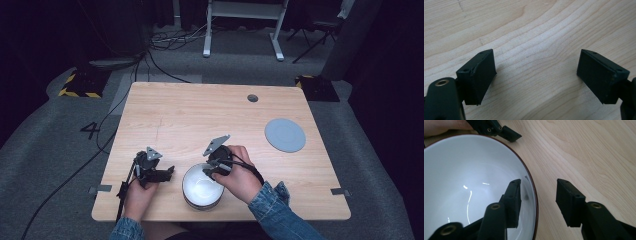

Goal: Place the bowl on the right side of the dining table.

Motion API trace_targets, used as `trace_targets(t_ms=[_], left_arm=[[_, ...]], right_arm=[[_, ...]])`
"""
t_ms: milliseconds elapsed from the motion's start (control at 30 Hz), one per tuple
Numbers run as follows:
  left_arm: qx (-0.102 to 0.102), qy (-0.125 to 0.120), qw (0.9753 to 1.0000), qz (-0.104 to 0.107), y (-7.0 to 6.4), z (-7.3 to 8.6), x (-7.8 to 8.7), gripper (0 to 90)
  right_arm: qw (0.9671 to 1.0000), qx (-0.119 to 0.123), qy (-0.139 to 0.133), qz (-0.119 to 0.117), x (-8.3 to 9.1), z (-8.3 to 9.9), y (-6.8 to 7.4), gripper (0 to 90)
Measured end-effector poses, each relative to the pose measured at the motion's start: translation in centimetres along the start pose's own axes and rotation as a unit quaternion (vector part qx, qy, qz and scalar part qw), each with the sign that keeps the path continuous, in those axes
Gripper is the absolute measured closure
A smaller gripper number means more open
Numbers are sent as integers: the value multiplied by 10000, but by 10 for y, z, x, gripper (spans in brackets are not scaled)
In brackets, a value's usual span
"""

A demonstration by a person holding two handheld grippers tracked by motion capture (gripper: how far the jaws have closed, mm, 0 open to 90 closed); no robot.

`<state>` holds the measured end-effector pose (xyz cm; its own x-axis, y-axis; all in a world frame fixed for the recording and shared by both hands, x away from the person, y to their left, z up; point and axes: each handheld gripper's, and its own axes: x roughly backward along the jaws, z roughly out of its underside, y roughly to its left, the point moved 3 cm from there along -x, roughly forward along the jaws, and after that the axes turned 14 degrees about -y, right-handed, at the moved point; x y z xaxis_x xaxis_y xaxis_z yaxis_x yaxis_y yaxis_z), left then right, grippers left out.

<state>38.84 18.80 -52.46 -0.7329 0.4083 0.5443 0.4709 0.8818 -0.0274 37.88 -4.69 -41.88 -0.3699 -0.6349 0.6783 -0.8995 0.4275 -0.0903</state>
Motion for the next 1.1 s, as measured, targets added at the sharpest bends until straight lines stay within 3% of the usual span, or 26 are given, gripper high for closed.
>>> trace_targets(t_ms=[100,167,333,700,833,1100], left_arm=[[8,1,10000,1,0,0,0,156],[10,-1,10000,2,0,0,0,156],[8,0,10000,2,0,0,0,156],[6,-6,10000,-1,0,0,0,156],[-9,-15,10000,-11,0,0,0,156],[8,0,10000,13,0,0,0,156]], right_arm=[[10000,-19,-25,-74,2,0,1,693],[9999,2,-55,-153,5,-2,4,805],[10000,70,-22,-60,8,-4,7,822],[9999,-98,51,4,18,-13,7,830],[9997,-260,-7,-12,25,-18,5,830],[9998,-143,113,93,34,-37,-2,829]])
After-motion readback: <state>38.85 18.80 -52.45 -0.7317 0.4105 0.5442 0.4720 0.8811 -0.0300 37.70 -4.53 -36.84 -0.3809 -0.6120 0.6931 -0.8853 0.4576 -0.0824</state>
